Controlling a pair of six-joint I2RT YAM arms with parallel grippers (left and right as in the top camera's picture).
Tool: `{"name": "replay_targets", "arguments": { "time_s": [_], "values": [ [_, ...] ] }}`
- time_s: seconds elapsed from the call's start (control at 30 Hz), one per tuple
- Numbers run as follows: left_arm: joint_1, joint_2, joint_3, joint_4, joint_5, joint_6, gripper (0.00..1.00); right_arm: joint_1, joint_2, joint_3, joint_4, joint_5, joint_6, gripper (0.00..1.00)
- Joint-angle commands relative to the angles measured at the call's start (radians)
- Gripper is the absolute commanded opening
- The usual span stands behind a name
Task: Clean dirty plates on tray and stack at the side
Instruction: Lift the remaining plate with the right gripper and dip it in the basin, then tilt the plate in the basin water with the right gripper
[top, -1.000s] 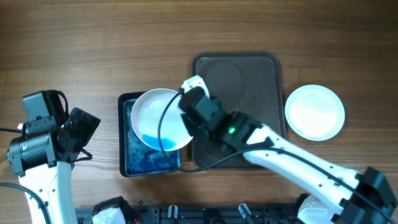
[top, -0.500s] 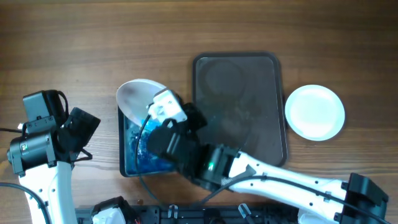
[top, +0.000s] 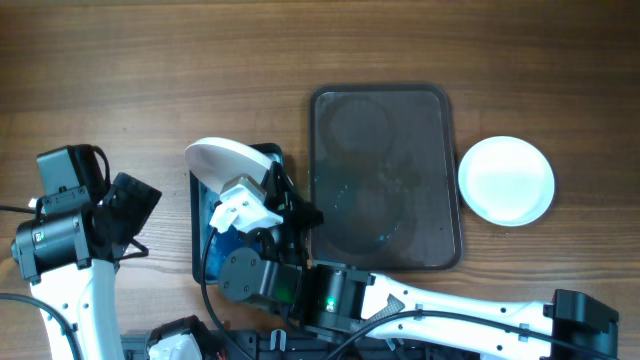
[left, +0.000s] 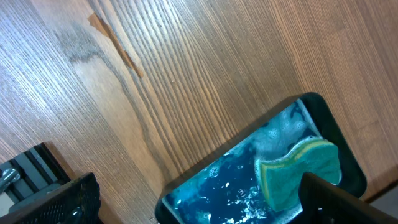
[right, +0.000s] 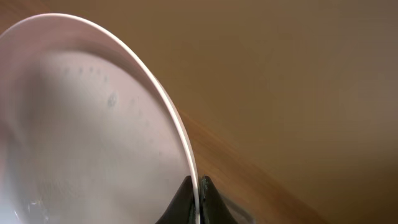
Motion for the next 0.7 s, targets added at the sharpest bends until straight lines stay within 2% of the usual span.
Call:
{"name": "replay_targets", "arguments": {
  "time_s": [0.0, 0.67],
  "values": [
    [0.007, -0.009, 0.015, 0.000, -0.006, -0.017, 1.00, 0.003, 0.006, 0.024, 0.009, 0.045, -0.061, 0.04],
    [0.007, -0.009, 0.015, -0.001, -0.006, -0.017, 1.00, 0.003, 0.006, 0.023, 0.009, 0.047, -0.064, 0.04]
  ]
}}
